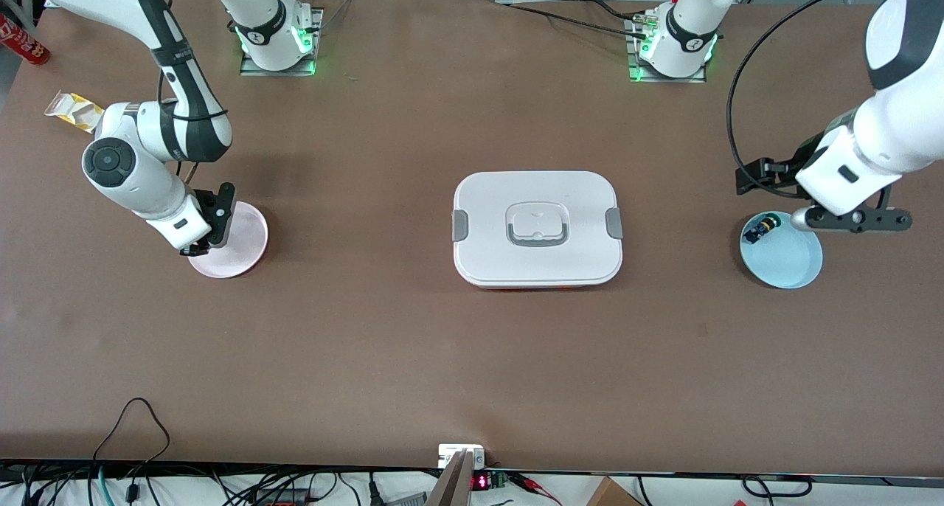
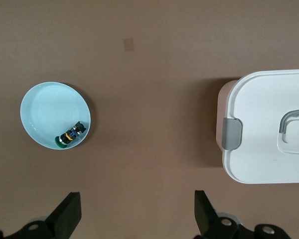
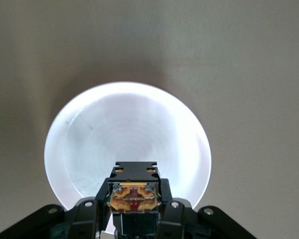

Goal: Transfer orange switch to right arm and place
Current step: 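Move the switch with the right gripper over the white plate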

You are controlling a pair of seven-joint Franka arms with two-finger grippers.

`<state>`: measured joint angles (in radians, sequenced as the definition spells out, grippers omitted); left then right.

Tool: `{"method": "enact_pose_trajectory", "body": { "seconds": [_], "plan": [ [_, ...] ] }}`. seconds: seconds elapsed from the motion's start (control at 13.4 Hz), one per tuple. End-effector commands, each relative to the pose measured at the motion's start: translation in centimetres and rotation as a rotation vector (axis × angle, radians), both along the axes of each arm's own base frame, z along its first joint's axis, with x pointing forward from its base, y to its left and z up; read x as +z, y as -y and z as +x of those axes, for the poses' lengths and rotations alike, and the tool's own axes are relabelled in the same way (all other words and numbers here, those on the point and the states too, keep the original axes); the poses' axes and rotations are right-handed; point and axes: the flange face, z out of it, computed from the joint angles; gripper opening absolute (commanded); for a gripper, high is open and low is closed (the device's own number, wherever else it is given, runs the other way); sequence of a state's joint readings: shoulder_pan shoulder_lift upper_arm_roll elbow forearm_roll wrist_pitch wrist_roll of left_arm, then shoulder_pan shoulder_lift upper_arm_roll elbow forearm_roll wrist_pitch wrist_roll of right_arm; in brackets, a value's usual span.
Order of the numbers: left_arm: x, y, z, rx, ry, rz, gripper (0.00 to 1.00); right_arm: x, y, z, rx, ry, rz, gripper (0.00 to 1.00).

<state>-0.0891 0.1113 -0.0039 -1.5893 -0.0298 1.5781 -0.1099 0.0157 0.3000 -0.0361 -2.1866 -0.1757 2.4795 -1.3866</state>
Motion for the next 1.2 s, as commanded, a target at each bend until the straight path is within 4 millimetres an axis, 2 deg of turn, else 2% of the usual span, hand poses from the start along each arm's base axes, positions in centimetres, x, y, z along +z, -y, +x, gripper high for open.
{"method": "enact_pose_trajectory", "body": {
  "seconds": [0.0, 0.3, 0.52, 0.82, 0.9, 0.97, 1.12],
  "plan": [
    [1.4, -0.3, -2.9, 0.028, 0.115, -0.036, 1.00, -0.8, 0.3, 0.0, 0.033, 0.014, -0.001, 0.06],
    [0.5, -0.9, -2.3, 0.027, 0.095, -0.021, 1.00, -3.4, 0.1, -1.1, 0.040, 0.009, 0.009, 0.06],
    [1.0, -0.3, -2.3, 0.010, 0.099, -0.003, 1.00, -5.6, -0.1, -2.2, 0.048, 0.026, 0.022, 0.06],
    [1.3, -0.2, -2.7, -0.003, 0.087, 0.027, 1.00, -6.4, 0.0, -2.5, 0.077, 0.033, 0.027, 0.07],
    [1.3, -0.2, -2.7, -0.005, 0.087, 0.027, 1.00, -6.3, 0.1, -2.5, 0.055, 0.035, 0.028, 0.45],
    [1.5, -0.2, -2.6, -0.005, 0.092, 0.026, 1.00, -5.8, 0.1, -2.3, 0.051, 0.040, 0.028, 0.99],
    [1.6, -0.1, -2.5, -0.006, 0.095, 0.026, 1.00, -4.6, 0.1, -1.9, 0.041, 0.065, 0.032, 1.00]
  ]
}}
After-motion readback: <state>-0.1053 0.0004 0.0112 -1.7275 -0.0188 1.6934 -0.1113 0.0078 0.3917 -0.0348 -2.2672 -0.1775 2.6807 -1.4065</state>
